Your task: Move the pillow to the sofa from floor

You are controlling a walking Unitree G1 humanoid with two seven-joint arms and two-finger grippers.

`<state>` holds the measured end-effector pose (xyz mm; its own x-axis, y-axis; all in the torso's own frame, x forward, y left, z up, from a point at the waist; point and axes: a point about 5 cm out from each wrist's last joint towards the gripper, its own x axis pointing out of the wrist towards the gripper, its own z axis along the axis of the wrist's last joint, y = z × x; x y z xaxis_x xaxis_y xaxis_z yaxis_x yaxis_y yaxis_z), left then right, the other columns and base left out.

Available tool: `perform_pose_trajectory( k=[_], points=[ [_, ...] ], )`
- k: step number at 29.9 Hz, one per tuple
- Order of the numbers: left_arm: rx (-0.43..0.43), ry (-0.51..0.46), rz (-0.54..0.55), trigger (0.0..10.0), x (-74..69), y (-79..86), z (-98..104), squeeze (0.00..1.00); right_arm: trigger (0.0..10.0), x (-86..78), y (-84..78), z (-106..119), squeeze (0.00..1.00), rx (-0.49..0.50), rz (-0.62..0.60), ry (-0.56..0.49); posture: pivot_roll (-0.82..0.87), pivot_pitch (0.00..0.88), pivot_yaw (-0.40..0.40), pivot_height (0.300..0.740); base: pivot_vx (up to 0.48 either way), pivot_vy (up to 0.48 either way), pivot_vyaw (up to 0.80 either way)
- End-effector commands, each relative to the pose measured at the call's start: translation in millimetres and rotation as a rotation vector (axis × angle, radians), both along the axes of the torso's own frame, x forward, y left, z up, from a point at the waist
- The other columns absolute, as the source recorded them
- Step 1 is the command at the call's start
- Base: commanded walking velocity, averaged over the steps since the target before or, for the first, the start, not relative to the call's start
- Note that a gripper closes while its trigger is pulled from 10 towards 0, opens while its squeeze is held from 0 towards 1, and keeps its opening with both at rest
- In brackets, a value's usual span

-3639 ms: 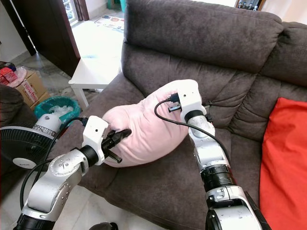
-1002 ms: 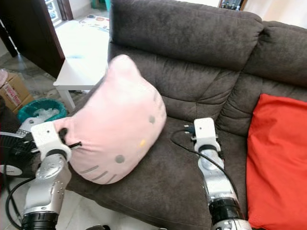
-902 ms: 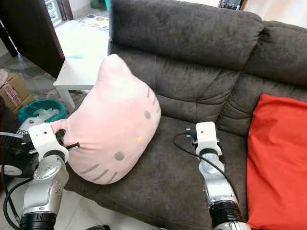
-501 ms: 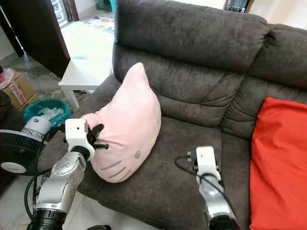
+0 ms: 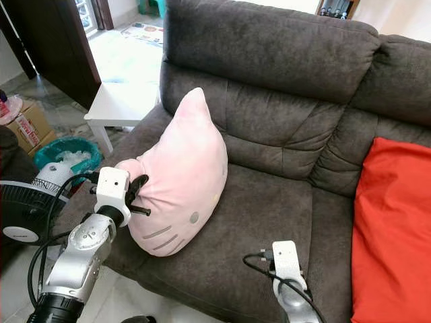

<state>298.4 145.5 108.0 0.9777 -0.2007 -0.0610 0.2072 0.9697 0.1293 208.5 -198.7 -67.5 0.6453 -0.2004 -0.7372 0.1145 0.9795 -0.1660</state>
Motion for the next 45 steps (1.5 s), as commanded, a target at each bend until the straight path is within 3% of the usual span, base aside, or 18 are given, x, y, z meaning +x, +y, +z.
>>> perform_pose_trajectory(
  k=[1, 8, 13, 20, 26, 34, 43, 44, 45],
  points=[
    [0.021, -0.059, -0.034, 10.0, -2.5, -6.1, 8, 0.0, 10.0, -12.1, 1.0, -8, 0.0, 0.059, -0.043, 0.067, 0.15, 0.062, -0.077, 0.74, 0.0, 0.0, 0.0],
    [0.013, -0.098, -0.014, 10.0, -6.6, -6.9, 11, 0.0, 10.0, -37.2, -9.2, -20, 0.0, 0.075, -0.063, 0.169, 0.19, 0.062, -0.074, 0.74, 0.0, 0.0, 0.0],
    [0.02, -0.119, 0.015, 10.0, -8.1, 3.5, 12, 0.0, 10.0, -54.7, -16.4, -26, 0.0, 0.075, -0.079, 0.227, 0.2, 0.048, -0.045, 0.74, 0.0, 0.0, 0.0],
    [0.016, -0.124, 0.054, 10.0, -4.8, 13.2, 15, 0.0, 10.0, -45.4, -1.2, -25, 0.0, 0.083, -0.048, 0.224, 0.19, 0.031, 0.002, 0.74, 0.0, 0.0, 0.0],
    [0.011, -0.116, 0.051, 10.0, -5.0, 12.3, 13, 0.0, 10.0, -44.3, 1.9, -25, 0.0, 0.091, -0.027, 0.229, 0.19, 0.02, 0.005, 0.74, 0.0, 0.0, 0.0],
    [-0.026, -0.103, 0.09, 10.0, -7.2, 12.4, 9, 0.0, 10.0, -43.2, -0.9, -24, 0.0, 0.078, 0.003, 0.235, 0.19, 0.023, -0.011, 0.74, 0.0, 0.0, 0.0],
    [-0.123, -0.009, 0.158, 10.0, -9.4, 15.6, -5, 0.0, 10.0, -41.0, -6.7, -23, 0.0, 0.053, 0.035, 0.233, 0.19, 0.043, -0.035, 0.74, 0.0, 0.0, 0.0],
    [-0.139, -0.006, 0.159, 10.0, -9.5, 15.2, -5, 1.0, 10.0, -41.2, -6.8, -23, 0.0, 0.052, 0.041, 0.233, 0.19, 0.046, -0.039, 0.74, 0.0, 0.0, 0.0],
    [-0.149, -0.005, 0.158, 10.0, -9.6, 14.6, -5, 1.0, 10.0, -41.5, -7.1, -23, 0.0, 0.051, 0.045, 0.234, 0.19, 0.048, -0.041, 0.74, 0.0, 0.0, 0.0]
  ],
)
